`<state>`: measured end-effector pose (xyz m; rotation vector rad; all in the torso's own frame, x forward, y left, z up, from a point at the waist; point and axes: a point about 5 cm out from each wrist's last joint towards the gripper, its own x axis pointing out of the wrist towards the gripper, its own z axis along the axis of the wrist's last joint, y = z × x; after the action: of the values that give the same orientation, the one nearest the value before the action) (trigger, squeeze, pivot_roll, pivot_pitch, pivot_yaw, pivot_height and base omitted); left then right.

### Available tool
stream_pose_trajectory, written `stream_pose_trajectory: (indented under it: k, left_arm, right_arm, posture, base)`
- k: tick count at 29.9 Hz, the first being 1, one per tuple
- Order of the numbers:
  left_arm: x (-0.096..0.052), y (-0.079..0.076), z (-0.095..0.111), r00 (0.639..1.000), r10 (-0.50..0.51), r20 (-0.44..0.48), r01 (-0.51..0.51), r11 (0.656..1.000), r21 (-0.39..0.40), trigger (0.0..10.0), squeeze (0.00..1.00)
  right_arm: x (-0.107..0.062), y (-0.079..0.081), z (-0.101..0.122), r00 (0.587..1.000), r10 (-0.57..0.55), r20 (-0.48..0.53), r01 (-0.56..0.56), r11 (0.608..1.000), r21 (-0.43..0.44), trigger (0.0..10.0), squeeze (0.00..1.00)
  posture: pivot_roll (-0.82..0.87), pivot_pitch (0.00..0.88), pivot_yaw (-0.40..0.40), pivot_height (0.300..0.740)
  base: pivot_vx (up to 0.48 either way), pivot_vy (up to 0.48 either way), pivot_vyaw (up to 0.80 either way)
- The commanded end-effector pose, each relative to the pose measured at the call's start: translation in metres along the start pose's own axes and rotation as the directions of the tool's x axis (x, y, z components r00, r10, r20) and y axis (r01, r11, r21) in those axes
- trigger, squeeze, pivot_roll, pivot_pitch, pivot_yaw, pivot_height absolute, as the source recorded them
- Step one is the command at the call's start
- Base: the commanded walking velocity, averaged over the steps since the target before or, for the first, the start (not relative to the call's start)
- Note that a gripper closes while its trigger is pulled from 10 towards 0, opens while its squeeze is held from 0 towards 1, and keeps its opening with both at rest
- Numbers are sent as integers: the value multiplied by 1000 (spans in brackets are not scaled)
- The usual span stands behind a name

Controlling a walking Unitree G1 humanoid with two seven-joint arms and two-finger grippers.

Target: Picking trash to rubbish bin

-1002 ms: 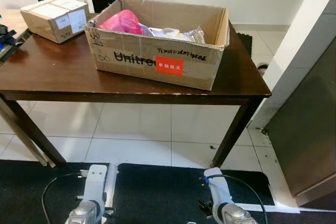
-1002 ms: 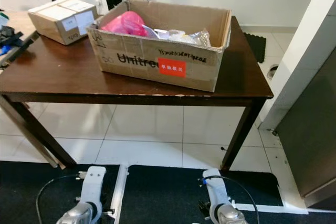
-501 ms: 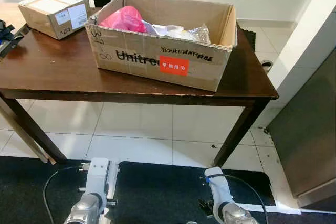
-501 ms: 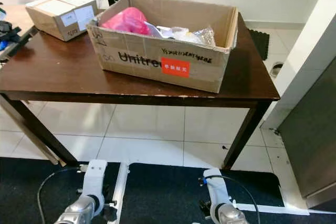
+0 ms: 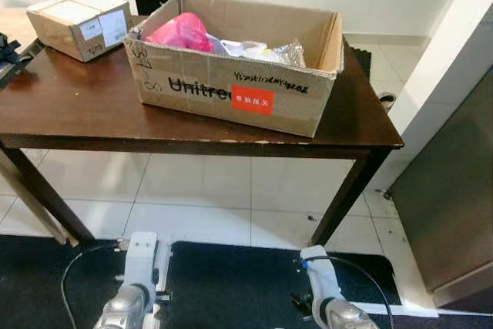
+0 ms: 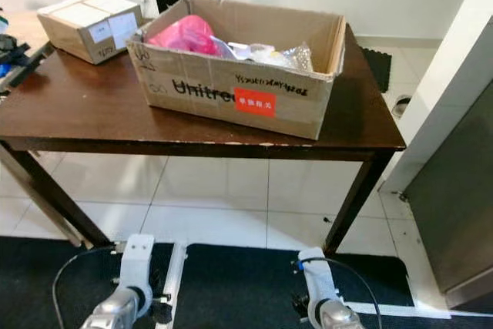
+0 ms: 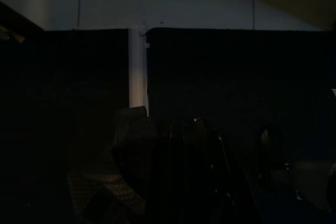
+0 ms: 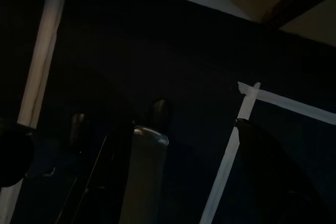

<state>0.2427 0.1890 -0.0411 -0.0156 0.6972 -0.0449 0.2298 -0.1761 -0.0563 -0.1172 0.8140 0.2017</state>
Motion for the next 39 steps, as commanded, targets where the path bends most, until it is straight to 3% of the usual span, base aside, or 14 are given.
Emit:
stream_pose_trajectory:
  k: [1,39]
  left_arm:
    - [-1,-5,-6,1000,-15,-18,14,1000,-15,10000,0]
    - [1,-6,-2,999,-33,-17,33,999,4,10000,0]
  right_arm:
    - [-1,1,-7,1000,-5,-23,6,1000,21,10000,0]
    - [-3,1,-14,999,-17,-30,18,999,38,10000,0]
  posture:
    - [-79,116,16,740]
    - [-95,86,38,740]
  base:
    - [255,0,0]
    - [264,0,0]
